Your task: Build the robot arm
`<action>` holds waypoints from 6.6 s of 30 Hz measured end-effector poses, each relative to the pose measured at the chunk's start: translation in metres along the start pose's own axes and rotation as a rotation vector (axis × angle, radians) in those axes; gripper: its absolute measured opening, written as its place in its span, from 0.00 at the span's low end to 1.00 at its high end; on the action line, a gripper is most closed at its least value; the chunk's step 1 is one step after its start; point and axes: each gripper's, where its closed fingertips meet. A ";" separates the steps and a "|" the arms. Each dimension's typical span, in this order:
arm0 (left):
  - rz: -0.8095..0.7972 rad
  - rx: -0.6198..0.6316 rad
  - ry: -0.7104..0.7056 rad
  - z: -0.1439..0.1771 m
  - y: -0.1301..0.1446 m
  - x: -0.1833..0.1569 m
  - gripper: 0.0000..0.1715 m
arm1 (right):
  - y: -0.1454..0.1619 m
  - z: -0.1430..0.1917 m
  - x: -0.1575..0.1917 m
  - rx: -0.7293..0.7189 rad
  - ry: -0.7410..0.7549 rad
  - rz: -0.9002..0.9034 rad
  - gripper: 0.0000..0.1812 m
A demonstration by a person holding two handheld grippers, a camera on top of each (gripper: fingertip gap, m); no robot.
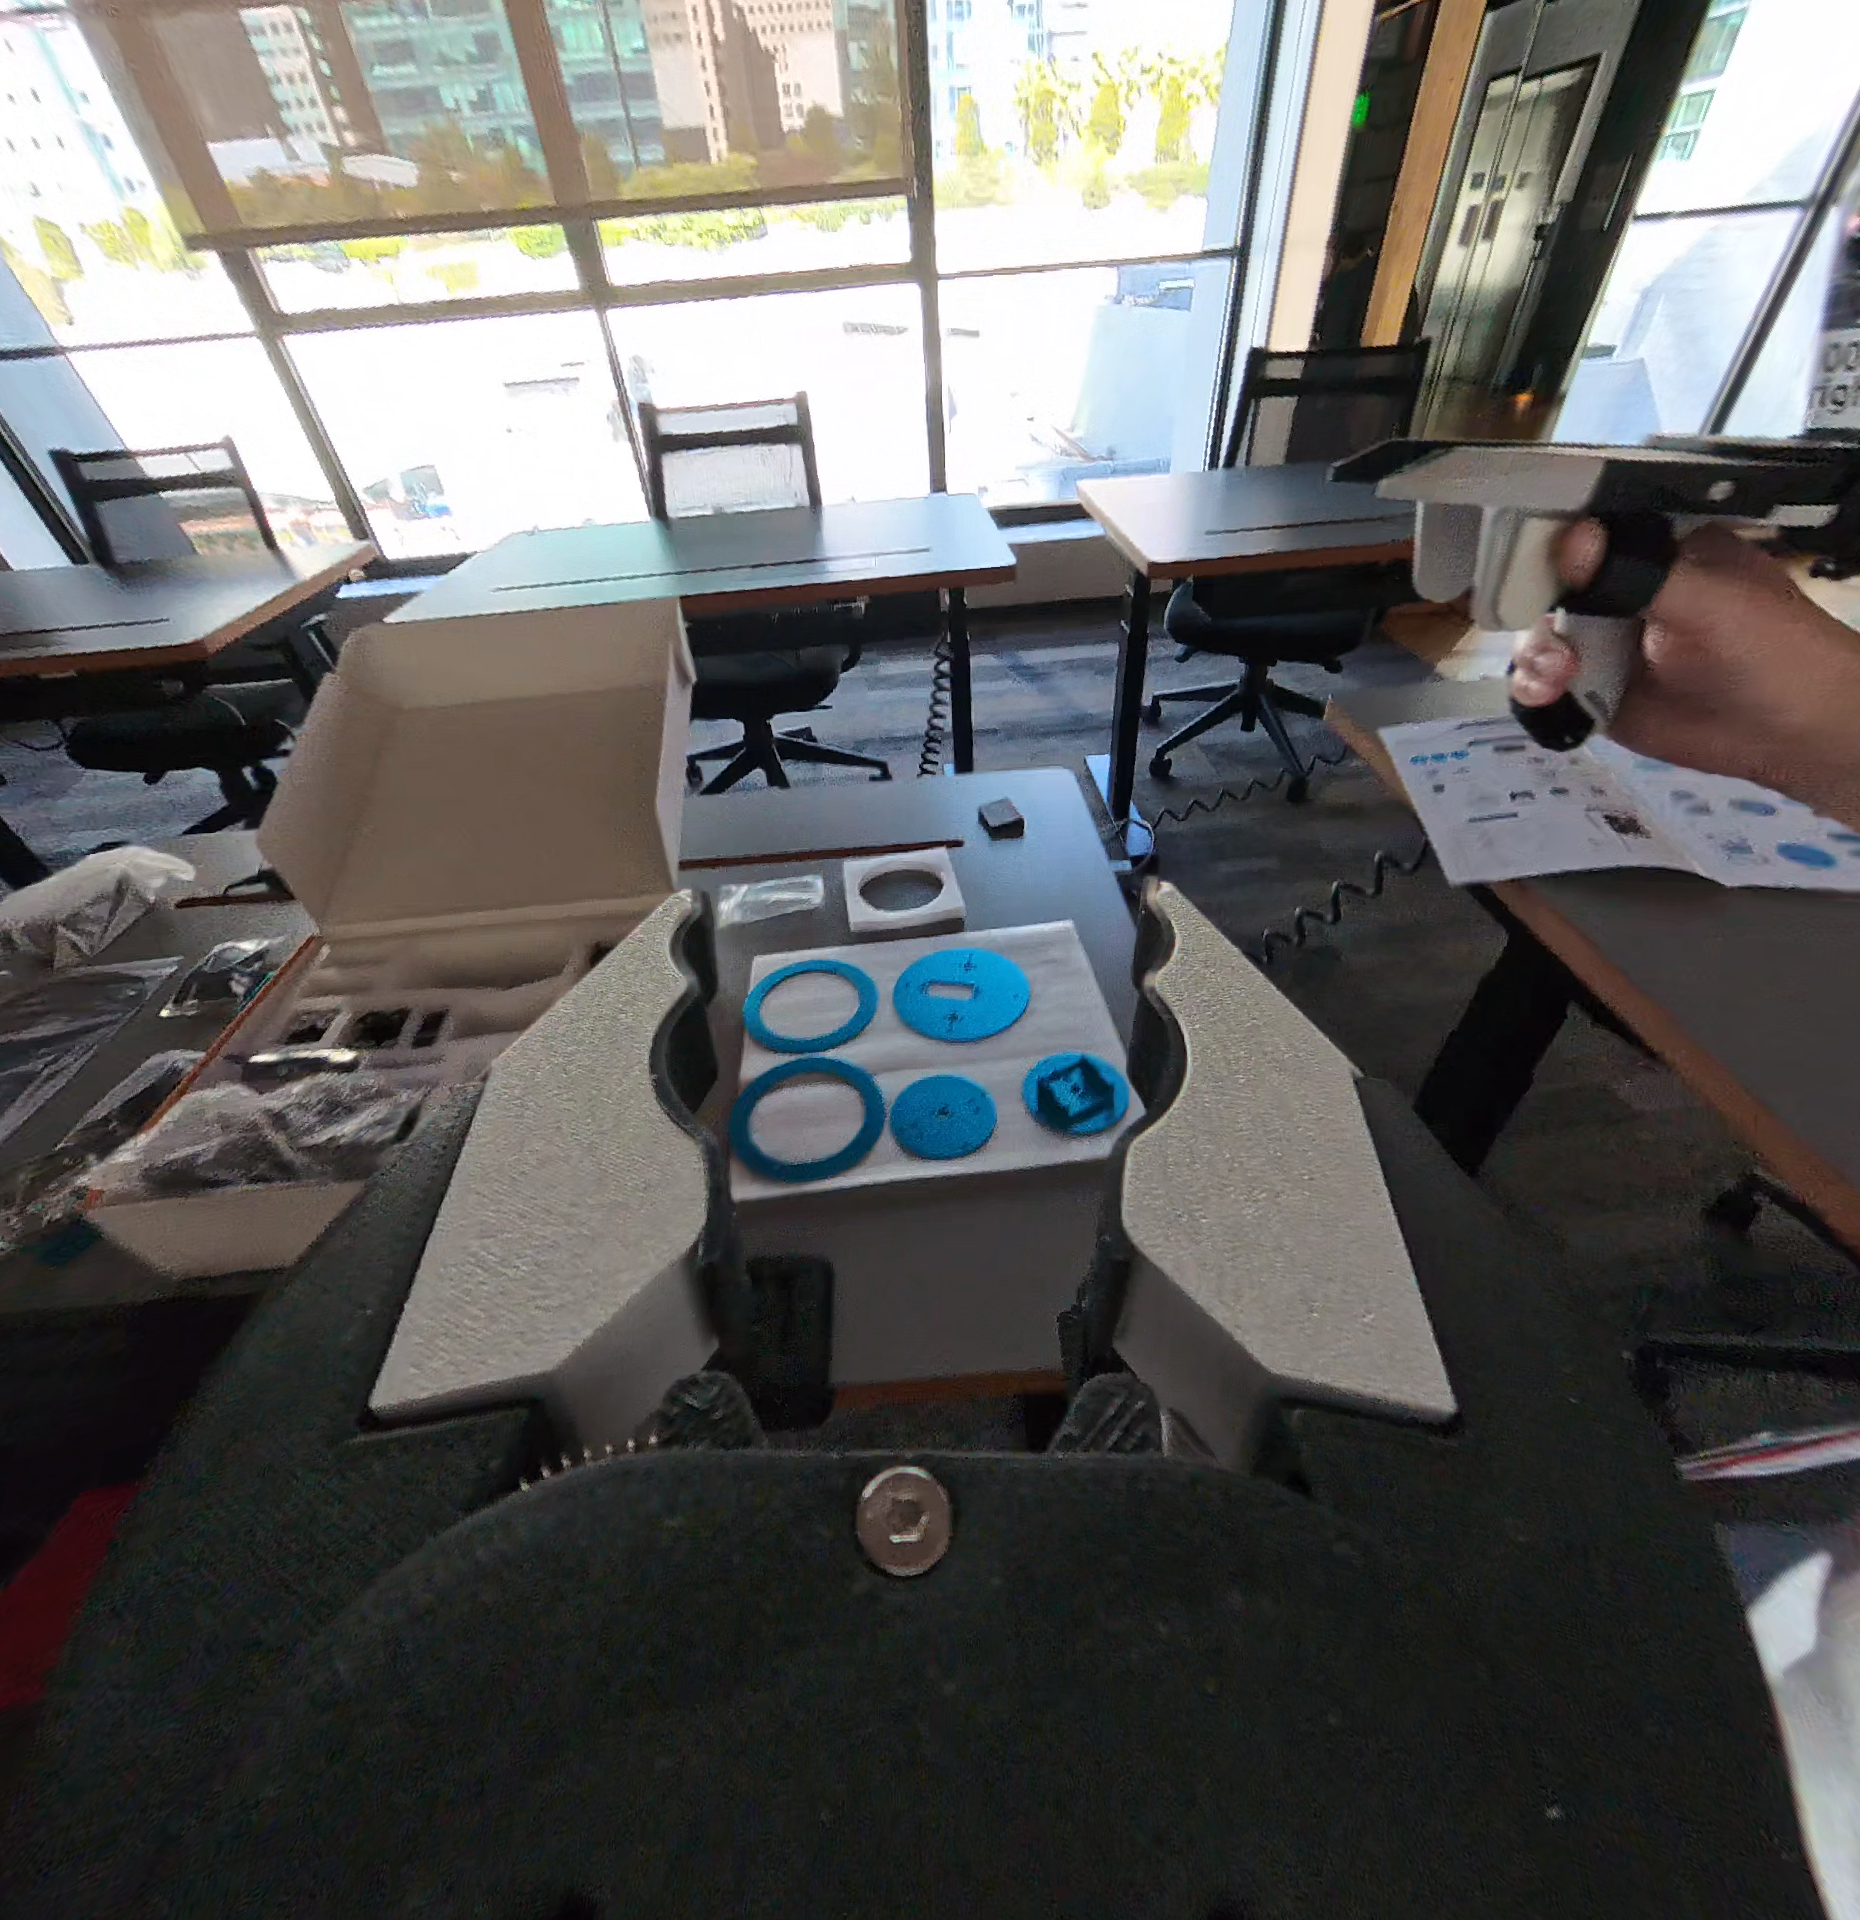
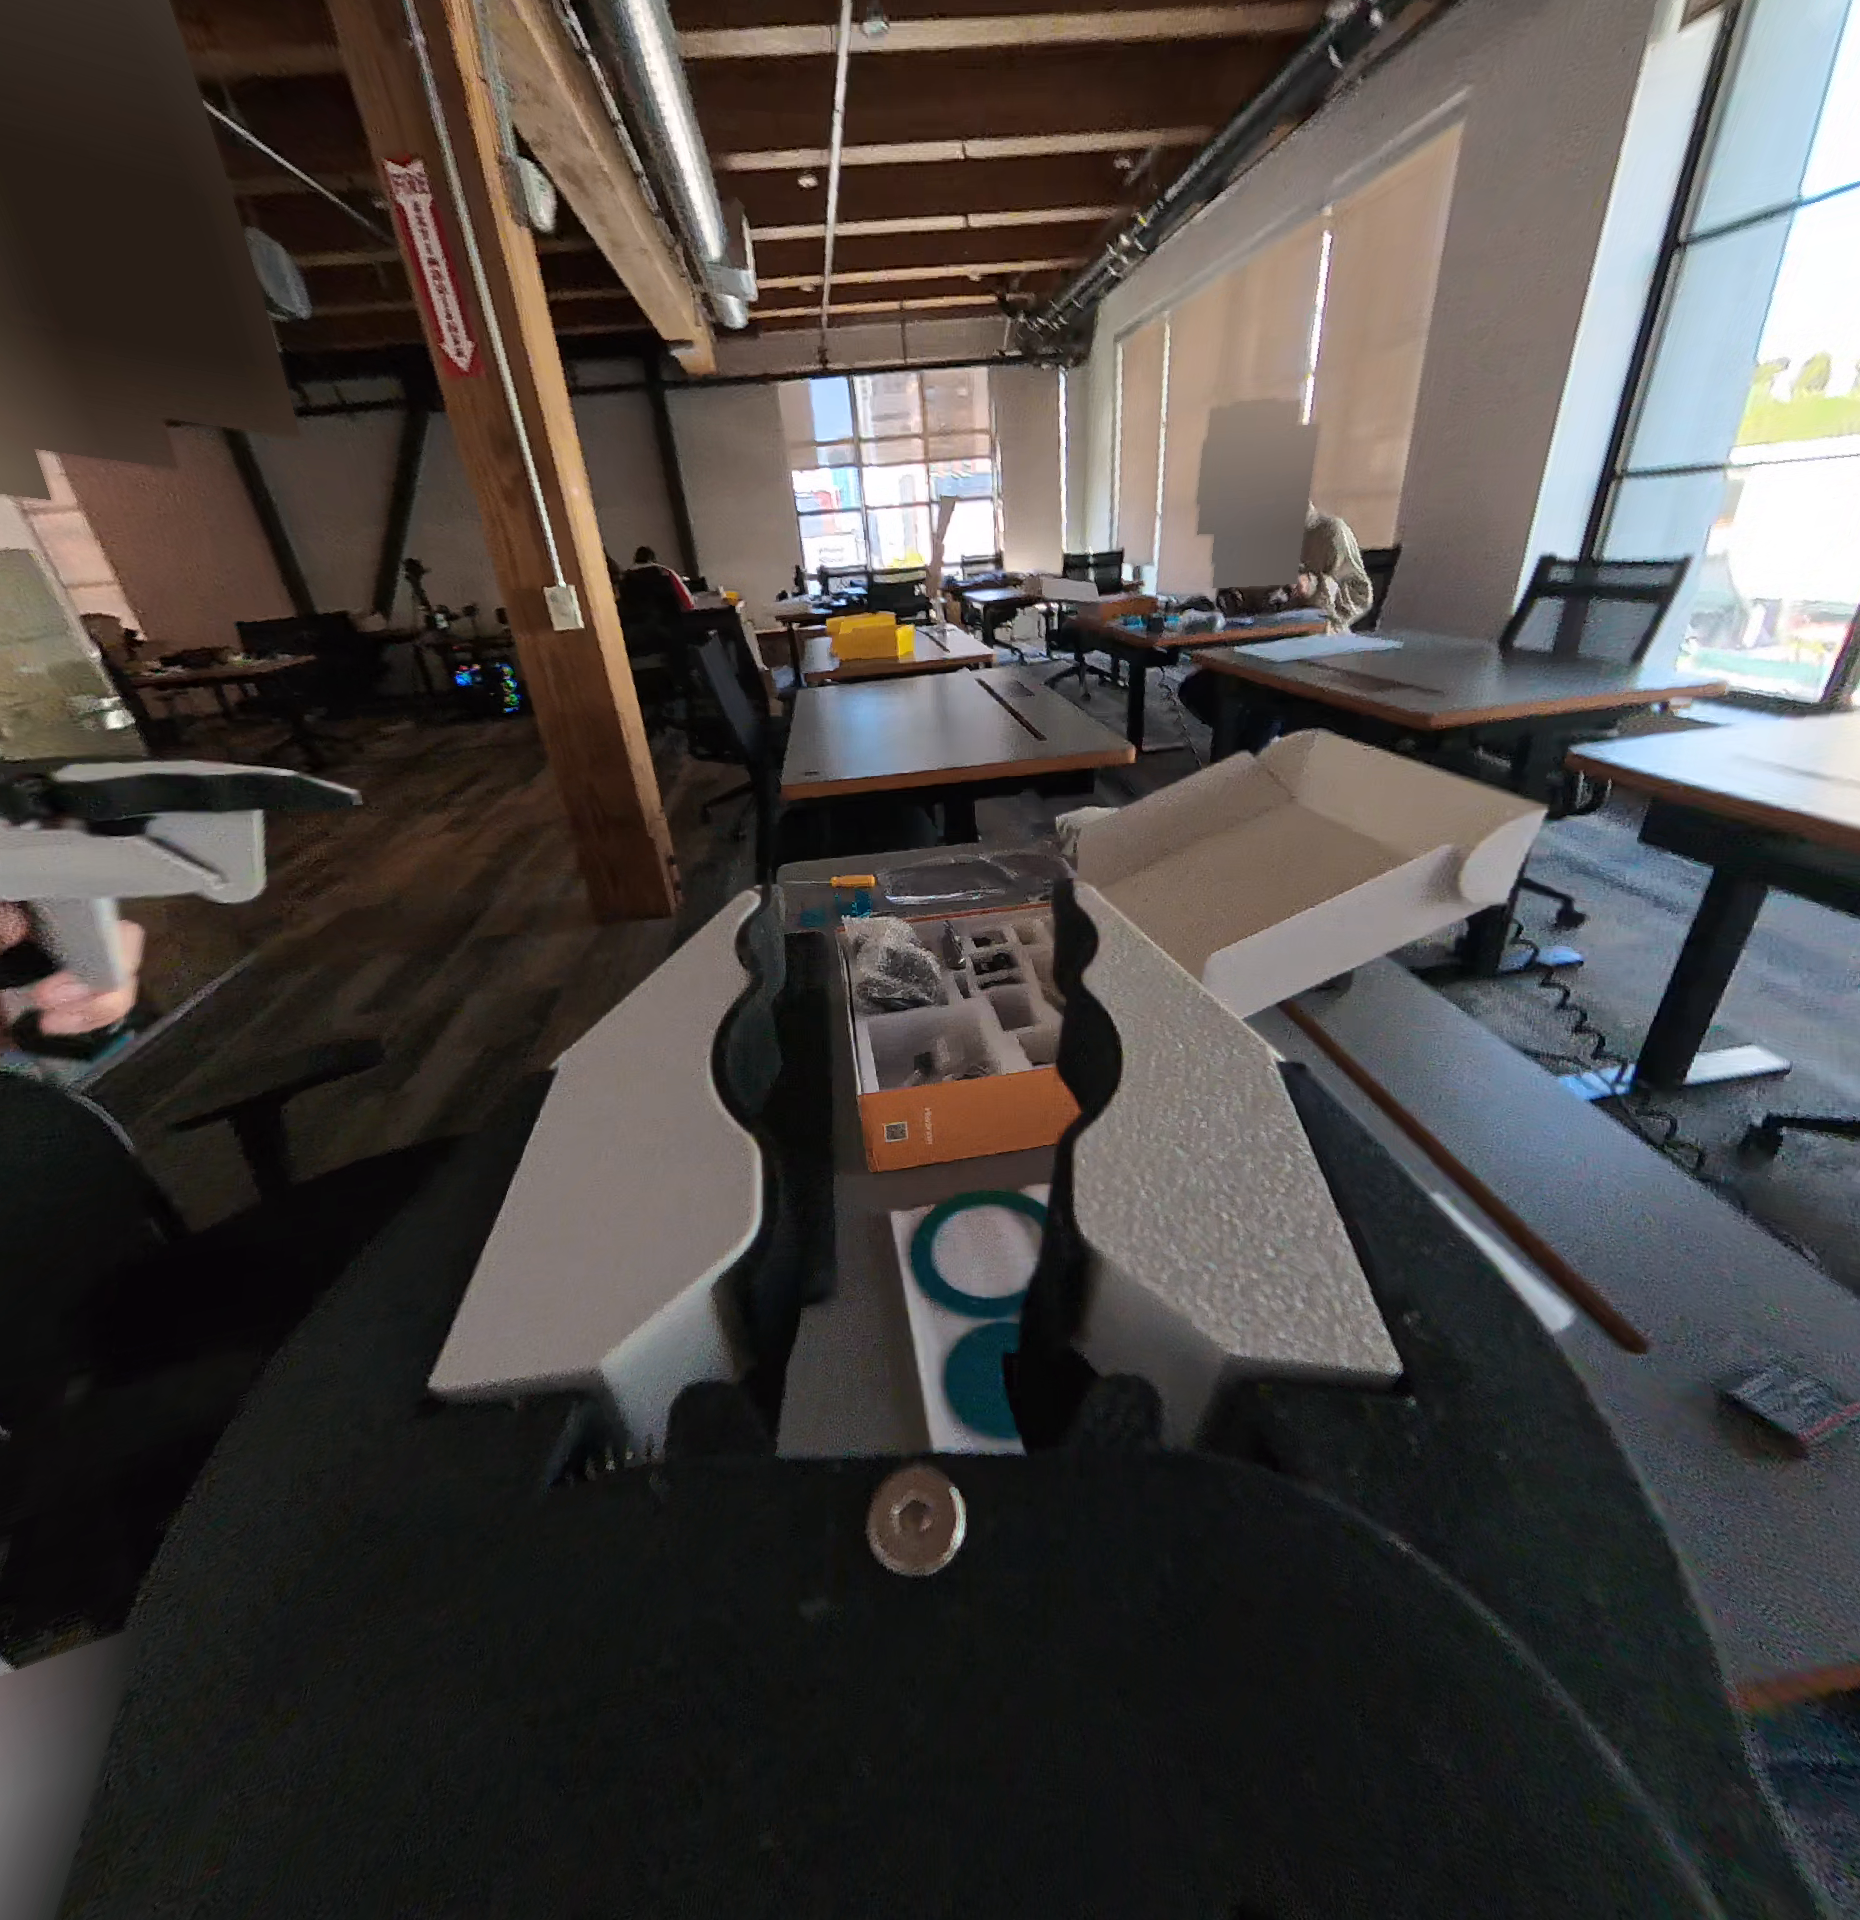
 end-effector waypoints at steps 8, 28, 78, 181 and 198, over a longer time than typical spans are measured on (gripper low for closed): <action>0.104 0.161 -0.026 0.068 0.043 0.163 0.43 | 0.079 -0.172 0.068 0.122 0.112 -0.163 0.14; 0.075 0.052 0.018 -0.076 0.031 0.412 0.00 | 0.360 -0.397 0.017 1.048 -0.272 0.090 0.14; 0.144 0.256 0.374 -0.151 0.089 0.476 0.00 | 0.450 -0.417 -0.005 1.395 -0.456 0.077 0.13; 0.755 0.444 0.627 -0.211 0.173 0.446 0.19 | 0.449 -0.439 0.035 1.278 0.015 -1.124 0.03; 0.705 0.418 0.591 -0.186 0.157 0.462 0.17 | 0.466 -0.416 -0.019 1.478 -0.511 0.533 0.12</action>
Point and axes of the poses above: each gripper's, where its closed fingertips meet, z back along the fingers, y out of its underside, x = y × z across the jaws, and after that the axes turned 2 degrees about -x, right-handed
